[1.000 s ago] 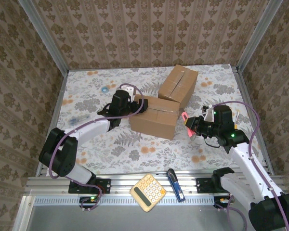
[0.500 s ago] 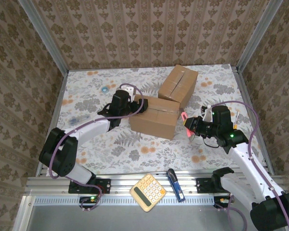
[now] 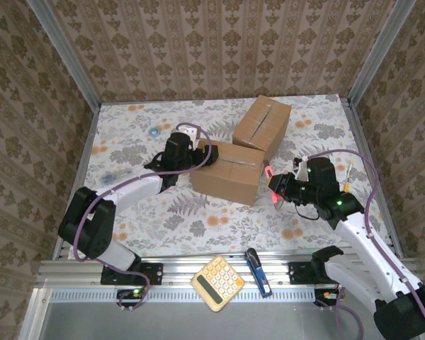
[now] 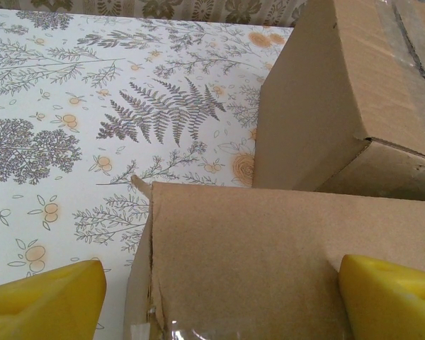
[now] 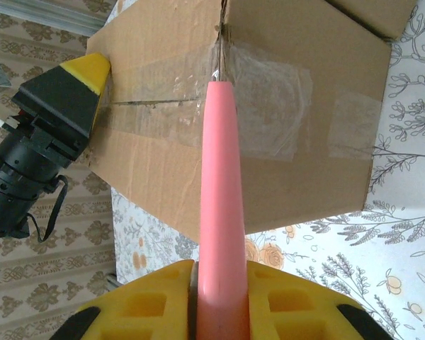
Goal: Unpack the express box
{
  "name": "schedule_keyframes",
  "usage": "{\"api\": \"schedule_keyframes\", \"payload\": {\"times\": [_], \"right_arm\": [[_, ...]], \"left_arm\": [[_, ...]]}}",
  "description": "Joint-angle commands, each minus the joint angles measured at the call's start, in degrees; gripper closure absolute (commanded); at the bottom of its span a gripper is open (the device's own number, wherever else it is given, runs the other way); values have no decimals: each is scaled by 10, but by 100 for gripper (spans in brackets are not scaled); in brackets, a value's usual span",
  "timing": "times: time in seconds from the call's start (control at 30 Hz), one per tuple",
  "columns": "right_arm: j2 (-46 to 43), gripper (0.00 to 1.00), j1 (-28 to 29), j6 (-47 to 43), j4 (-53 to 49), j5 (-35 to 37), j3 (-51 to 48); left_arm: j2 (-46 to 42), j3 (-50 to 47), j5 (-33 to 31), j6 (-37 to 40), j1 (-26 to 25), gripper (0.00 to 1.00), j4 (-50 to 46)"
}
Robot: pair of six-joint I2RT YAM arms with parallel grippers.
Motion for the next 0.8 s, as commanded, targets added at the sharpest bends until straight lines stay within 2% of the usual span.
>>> {"api": "schedule_keyframes", "payload": {"times": [0.0, 0.77], "right_arm": [[-14, 100, 18, 11, -14, -17, -10], [-45, 100, 68, 51, -42, 16, -35]], "left_arm": [[45, -36, -4, -6, -5, 15, -104], [51, -37, -4, -12, -5, 15, -105]]}}
